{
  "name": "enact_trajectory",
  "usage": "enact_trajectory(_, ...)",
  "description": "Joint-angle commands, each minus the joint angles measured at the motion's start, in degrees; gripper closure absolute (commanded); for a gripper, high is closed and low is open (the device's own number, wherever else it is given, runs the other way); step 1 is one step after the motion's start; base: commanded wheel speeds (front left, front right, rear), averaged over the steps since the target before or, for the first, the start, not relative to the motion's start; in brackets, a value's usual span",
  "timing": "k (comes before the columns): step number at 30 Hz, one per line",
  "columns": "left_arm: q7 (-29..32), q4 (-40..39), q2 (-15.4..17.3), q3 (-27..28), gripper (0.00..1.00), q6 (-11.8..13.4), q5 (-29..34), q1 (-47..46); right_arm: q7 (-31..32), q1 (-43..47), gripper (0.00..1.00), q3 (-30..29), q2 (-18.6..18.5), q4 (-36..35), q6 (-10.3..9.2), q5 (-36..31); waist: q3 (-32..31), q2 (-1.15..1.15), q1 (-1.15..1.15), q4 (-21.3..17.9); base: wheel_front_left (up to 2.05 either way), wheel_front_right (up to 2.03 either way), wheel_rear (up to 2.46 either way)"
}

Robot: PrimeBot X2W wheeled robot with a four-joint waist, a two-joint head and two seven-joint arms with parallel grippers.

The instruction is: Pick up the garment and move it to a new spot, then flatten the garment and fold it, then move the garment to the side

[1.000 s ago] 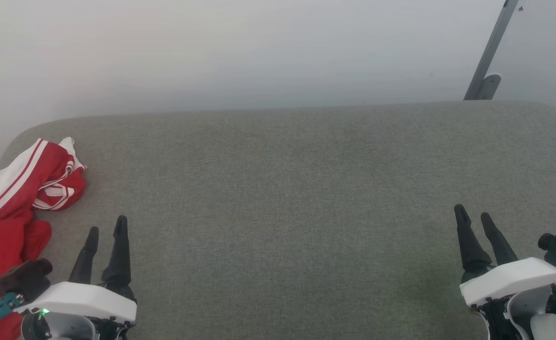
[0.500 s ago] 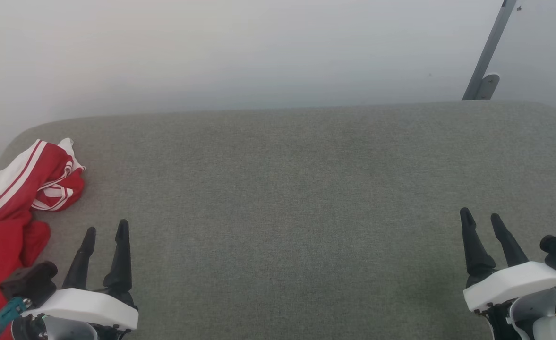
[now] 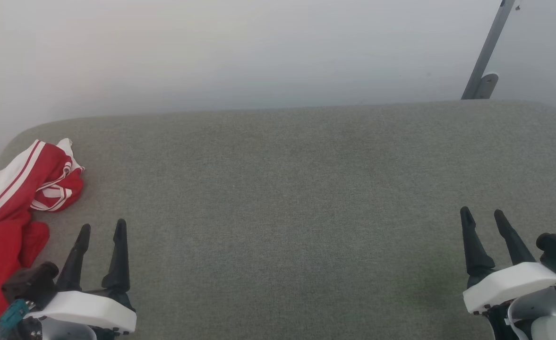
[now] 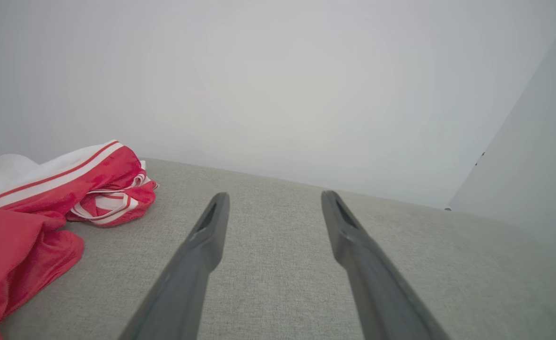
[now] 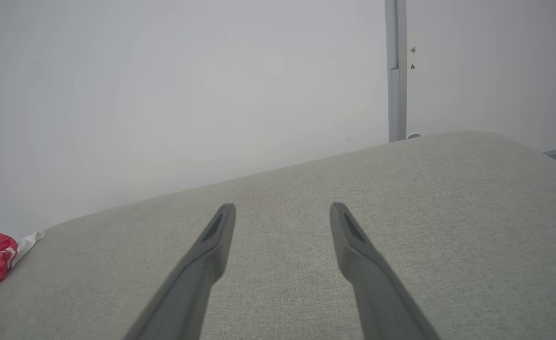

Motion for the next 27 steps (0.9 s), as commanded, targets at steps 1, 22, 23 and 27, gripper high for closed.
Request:
enact_trajectory(1,-0.61,-0.47,0.01,0.3,0.0,-0.29,1.76,0.32,-0.61,0.3,0.0,0.13,-0.33,-0.55,0.03,-1.41,0.04,0.0,0.0,0.0,0.0,0.0,0.0)
enact_trajectory(22,-2.9,-1.12,0.59,0.93,0.0,-1.02,10.83,0.9,-2.08,0.48,0.0,0.09,-0.43,-1.33,0.03,-10.26,0.11,0.0,0.0,-0.14,0.0,0.0,0.0)
enact_trajectory(23,-3.06,-1.17,0.61,0.97,0.0,-1.0,11.21,0.94,-2.15,0.49,0.0,0.09,-0.43,-1.34,0.03,-10.63,0.11,0.0,0.0,-0.16,0.0,0.0,0.0)
enact_trajectory(27,-3.39,-1.32,0.64,1.1,0.0,-1.03,12.58,1.08,-2.56,0.51,0.0,0.06,-0.47,-1.32,0.03,-12.05,0.09,0.0,0.0,-0.22,0.0,0.0,0.0)
